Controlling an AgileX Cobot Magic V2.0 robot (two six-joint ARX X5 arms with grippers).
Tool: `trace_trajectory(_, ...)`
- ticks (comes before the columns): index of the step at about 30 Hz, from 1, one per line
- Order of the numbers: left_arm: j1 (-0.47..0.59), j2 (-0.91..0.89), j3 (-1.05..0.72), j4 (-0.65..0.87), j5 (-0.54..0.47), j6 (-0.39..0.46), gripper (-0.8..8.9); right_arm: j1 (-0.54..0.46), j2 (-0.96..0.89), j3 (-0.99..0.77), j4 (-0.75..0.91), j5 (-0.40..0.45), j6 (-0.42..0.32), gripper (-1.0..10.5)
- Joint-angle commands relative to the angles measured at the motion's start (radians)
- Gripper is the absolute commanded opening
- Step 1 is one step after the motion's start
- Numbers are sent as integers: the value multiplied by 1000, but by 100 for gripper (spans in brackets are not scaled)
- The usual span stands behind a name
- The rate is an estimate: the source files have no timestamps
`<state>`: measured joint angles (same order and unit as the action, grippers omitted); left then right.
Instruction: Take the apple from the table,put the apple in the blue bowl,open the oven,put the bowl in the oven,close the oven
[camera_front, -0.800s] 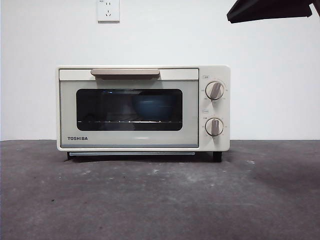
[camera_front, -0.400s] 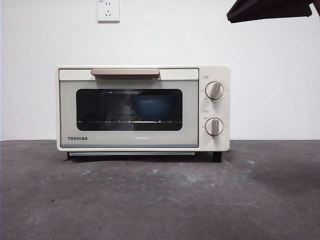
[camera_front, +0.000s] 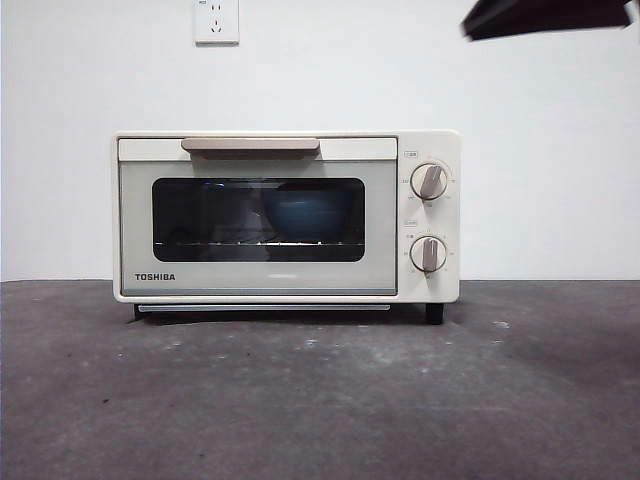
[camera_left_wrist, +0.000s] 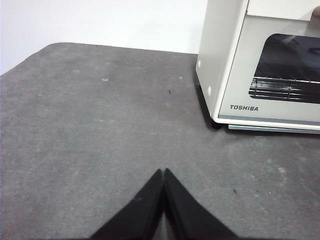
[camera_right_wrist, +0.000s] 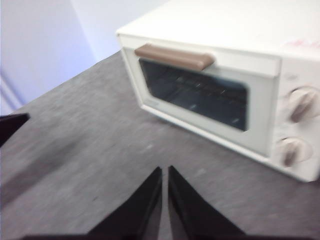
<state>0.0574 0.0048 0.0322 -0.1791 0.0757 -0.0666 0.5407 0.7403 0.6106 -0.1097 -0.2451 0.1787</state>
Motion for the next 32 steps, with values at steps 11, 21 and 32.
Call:
trace_trajectory(11, 2, -2, -21, -9, -2, -3, 7, -431, -327, -154, 36, 11, -155, 5)
trace_trajectory(21, 2, -2, -21, -8, -2, -3, 7, -574, -570, -443, 177, 50, -163, 5)
trace_trajectory(32, 2, -2, -21, -8, -2, -3, 7, -546, -737, -600, 129, 71, -109, 5)
